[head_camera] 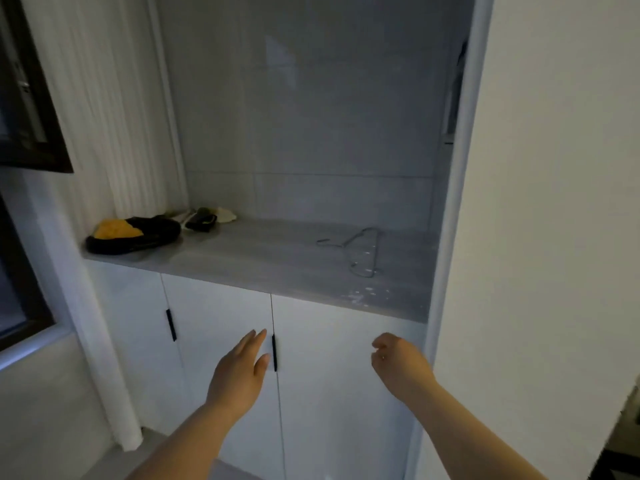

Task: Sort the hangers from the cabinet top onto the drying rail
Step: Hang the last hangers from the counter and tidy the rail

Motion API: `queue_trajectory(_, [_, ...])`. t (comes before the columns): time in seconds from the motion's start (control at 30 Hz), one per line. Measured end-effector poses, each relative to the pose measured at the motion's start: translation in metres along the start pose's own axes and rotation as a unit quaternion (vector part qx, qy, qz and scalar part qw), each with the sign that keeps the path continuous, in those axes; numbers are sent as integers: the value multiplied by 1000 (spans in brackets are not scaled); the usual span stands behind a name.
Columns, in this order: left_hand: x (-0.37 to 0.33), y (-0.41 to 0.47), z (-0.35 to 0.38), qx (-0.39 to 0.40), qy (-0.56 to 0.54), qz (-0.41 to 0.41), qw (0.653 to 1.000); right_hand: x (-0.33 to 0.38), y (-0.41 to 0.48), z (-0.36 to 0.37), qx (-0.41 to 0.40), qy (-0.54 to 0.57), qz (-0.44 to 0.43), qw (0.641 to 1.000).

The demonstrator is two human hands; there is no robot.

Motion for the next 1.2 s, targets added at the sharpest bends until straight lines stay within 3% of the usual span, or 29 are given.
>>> queue_trajectory(0.23, [5,110,74,36,97,-12,995,37,156,56,14,-53,-69,996])
queue_trajectory(0.33, [8,154,92,35,117,-10,992,48,209,69,2,-41,-68,997])
queue_trajectory(0.5, [11,191,122,69,142,0,988,50,264,82,-40,-118,-93,988])
queue_trajectory(0.77, [25,184,151,102,138,-6,985,37,298,109,-25,-191,-101,976])
queue_trajectory(1.0, [29,186,153,137,131,-2,982,26,305,120,24,-178,-29,983])
queue_trajectory(1.2, [29,187,149,149,103,-10,983,35,296,106,-1,-190,-72,979])
Point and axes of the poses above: each hand's wrist, its own y-axis towards the middle knuckle, its own z-axis out of the palm, x = y × z, the point moved 10 cm from there along y, towards the middle knuckle, and after that the axes turned 15 degrees about -x, right-handed, at the moved point
